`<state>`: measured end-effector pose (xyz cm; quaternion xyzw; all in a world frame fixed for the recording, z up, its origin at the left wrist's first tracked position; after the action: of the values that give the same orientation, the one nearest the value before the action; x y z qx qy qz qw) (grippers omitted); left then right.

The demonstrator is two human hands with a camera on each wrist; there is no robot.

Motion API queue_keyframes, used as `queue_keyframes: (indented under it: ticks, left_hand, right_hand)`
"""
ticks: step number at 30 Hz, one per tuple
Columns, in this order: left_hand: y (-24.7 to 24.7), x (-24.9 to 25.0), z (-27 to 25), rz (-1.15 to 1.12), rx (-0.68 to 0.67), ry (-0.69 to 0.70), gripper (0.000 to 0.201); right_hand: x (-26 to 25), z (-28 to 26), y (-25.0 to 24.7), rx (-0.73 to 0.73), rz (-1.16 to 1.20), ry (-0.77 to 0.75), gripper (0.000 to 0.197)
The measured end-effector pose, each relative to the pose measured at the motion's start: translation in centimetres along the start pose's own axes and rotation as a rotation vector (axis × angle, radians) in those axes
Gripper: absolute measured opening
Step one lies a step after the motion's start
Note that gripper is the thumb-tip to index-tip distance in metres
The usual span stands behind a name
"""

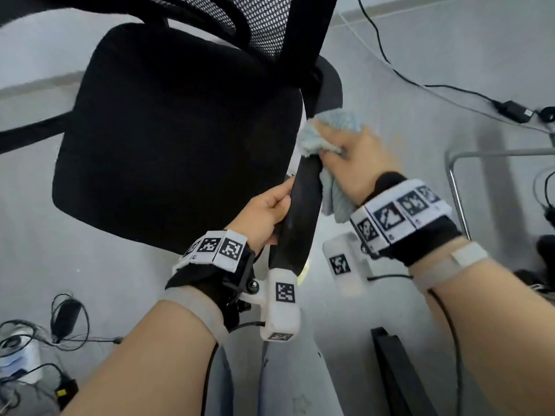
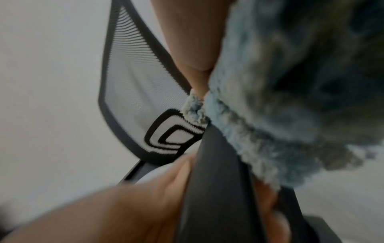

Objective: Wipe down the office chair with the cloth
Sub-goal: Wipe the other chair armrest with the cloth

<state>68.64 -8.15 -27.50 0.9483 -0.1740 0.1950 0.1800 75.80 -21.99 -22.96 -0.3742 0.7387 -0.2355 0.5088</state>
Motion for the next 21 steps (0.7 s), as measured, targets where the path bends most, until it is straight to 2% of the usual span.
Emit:
queue_keyframes:
  ticks: [3,6,9,11,13,16,18,21]
  left_hand:
    - [0.1,0.1,0.0,-0.006,0.012,0.035,0.039]
    - [-0.8,-1.2,-0.2,0.019,0.037,0.03,0.036]
    - [-0.4,-3.8,-0.8,0.057,-0.045,-0.042,0.036]
    - [0.3,-4.5,-1.0,0.063,-0.102,-0.048,0.04]
    - [1.0,-4.3,-0.6,0.048,-0.123,-0.028,0.056]
    - [1.1,-4.3,0.0,0.011,-0.073,-0.033,0.059]
    - [1.3,-4.6,0.2,-0.031,-0.063,-0.035,0.058]
    - [2.2,-3.7,0.4,-0.046,-0.103,-0.026,0.067]
  right_hand:
    - [-1.0,-1.5,0.6,-0.014,-0.086,-0.023,0.041]
    - [-1.3,2.1,-0.7,0.007,-0.103,0.001,0.038]
    - [-0.9,3.9,-1.2,0.064,-0.036,0.009,0.039]
    - [-0.8,2.0,-0.8,0.092,-0.033,-0.006,0.04]
    - [-1.2,-1.7,0.4,0.096,-0.051,-0.064,0.042]
    - [-2.3,-7.2,2.8,0.004,-0.138,-0.143,0.044]
    - [-2.5,-7.4,2.4,-0.028,-0.19,-0.155,0.041]
    - [-2.3,-3.6,0.2,0.031,-0.191,-0.144,0.037]
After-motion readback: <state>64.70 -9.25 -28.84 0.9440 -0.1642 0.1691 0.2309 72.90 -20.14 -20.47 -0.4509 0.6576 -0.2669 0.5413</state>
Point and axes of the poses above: each hand's wrist, its own z-axis towards the middle knuckle, its own y-axis out of the palm, x = y × z, the point moved 10 cm from there along z, towards the middle knuckle, and after that the axes turned 10 degrees about -y, right-handed, at the moved point
